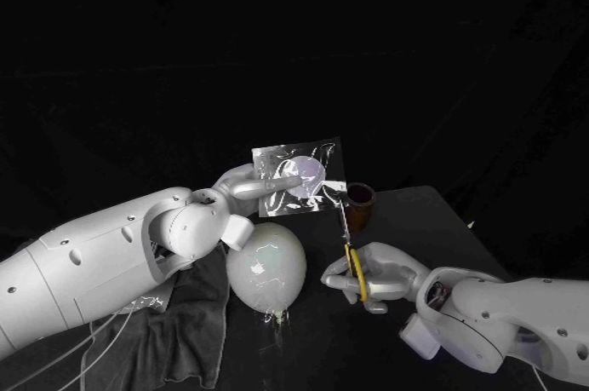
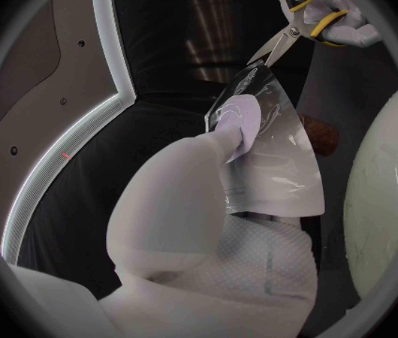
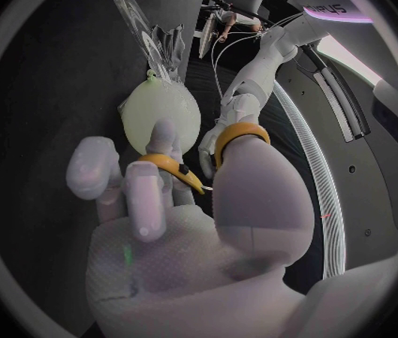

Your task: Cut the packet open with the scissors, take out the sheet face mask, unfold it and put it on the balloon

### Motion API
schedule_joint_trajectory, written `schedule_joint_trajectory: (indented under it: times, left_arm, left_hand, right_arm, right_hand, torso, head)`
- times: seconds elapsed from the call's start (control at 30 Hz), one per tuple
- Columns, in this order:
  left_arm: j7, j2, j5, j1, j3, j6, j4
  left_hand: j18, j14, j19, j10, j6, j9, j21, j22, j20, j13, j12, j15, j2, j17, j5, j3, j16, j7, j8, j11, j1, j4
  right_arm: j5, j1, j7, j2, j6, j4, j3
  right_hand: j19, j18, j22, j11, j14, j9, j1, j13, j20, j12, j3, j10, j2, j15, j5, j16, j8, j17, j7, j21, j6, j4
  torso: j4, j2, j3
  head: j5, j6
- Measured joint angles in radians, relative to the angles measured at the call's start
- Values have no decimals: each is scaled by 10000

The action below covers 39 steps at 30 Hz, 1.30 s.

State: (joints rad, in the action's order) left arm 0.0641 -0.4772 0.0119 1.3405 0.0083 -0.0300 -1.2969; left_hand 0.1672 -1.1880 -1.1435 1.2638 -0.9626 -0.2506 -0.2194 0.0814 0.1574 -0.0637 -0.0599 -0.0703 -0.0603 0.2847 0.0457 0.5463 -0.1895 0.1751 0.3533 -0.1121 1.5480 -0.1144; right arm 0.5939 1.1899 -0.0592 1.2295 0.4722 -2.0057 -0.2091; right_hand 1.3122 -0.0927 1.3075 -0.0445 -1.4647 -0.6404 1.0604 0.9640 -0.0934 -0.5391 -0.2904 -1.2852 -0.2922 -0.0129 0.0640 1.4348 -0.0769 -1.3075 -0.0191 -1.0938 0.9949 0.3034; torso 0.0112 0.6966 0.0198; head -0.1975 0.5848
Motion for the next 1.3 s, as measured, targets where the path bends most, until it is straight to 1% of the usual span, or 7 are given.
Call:
schedule_joint_trajectory:
  times: [0.43, 0.93, 1.0, 1.07, 1.1, 1.17, 1.3]
  left_arm:
    - [-43, 3, 39, -1, -46, 101, -15]
    - [-52, -4, 44, 2, -54, 108, -16]
    - [-52, -8, 44, 2, -55, 114, -22]
    - [-52, -14, 44, 2, -55, 115, -24]
    - [-52, -18, 44, 2, -55, 115, -25]
    - [-52, -26, 44, 2, -55, 115, -28]
    - [-52, -31, 43, 2, -54, 119, -35]
  left_hand:
    - [-57, 0, 0, 0, 2, 0, 0, 0, 0, 0, 0, -1, -3, 1, 0, 30, 0, -3, 2, 0, -2, 30]
    - [46, 1, 0, 0, -18, -1, 1, 0, 0, 0, 20, -2, -7, -1, -3, 29, 0, 18, -15, 0, -6, 30]
    - [46, 1, 0, 0, -18, -1, 1, 0, 1, 0, 21, -2, -7, -2, -9, 29, 0, 18, -15, 0, -6, 30]
    - [45, 0, 1, 0, -18, -1, 1, 0, 1, 0, 21, -3, -7, -2, -21, 29, 0, 18, -28, 0, -6, 30]
    - [44, 0, 0, 0, -18, -1, 1, 0, 0, 0, 21, -3, -7, -2, -22, 29, 0, 18, -31, 0, -7, 30]
    - [43, 0, 0, 0, -18, -2, 1, 0, 0, 0, 21, -3, -7, -3, -32, 29, 0, 18, -38, 0, -7, 29]
    - [41, 0, 0, 74, -18, -2, -36, 0, 0, 0, 25, -4, -8, 7, -29, 28, 0, 17, -28, -4, -7, 29]
  right_arm:
    - [-4, 187, -32, -107, 15, 77, 24]
    - [-21, 269, -42, -205, 46, 152, 26]
    - [-39, 277, -50, -208, 64, 167, 27]
    - [-60, 283, -58, -209, 87, 181, 28]
    - [-72, 284, -61, -209, 97, 187, 28]
    - [-99, 286, -68, -209, 119, 192, 29]
    - [-140, 289, -72, -211, 142, 209, 28]
  right_hand:
    - [0, 10, 6, -42, 1, -10, 1, -2, 0, -19, 55, 26, 2, 1, 0, -1, -78, -6, 0, 0, 0, 1]
    - [0, 18, -1, -21, 1, -33, 16, -9, 0, -24, 165, 5, 19, 1, 0, -1, -241, 2, 0, 34, -1, -1]
    - [47, 20, -2, -21, 1, -85, 87, 81, -47, -136, 378, 5, 265, 2, -11, 99, -484, 2, -2, -145, -3, -13]
    - [203, 23, -2, -21, -37, -194, 109, 254, -81, -181, 697, 5, 724, 40, -79, 244, -901, 2, -151, -357, -153, -37]
    - [302, 24, -2, -21, -38, -269, 99, 370, -71, -215, 910, 5, 1106, 39, -79, 327, -1221, 2, -171, -507, -173, -77]
    - [410, 25, -1, -21, -34, -368, 83, 508, -24, -254, 1123, 5, 1600, 36, -79, 416, -1673, 1, -223, -690, -226, -95]
    - [541, 85, 1, -21, -21, -508, 124, 639, 107, -293, 1172, 5, 1967, -128, -121, 527, -2155, 0, -270, -903, -276, -96]
  torso:
    - [12, -1, 4]
    - [12, -8, 8]
    - [12, -9, 7]
    - [12, -9, 8]
    - [12, -9, 8]
    - [12, -9, 7]
    - [12, -9, 6]
  head:
    - [-1, -17]
    - [-15, -6]
    - [-16, -5]
    - [-19, -11]
    - [-20, -12]
    - [-28, -13]
    - [-40, -13]
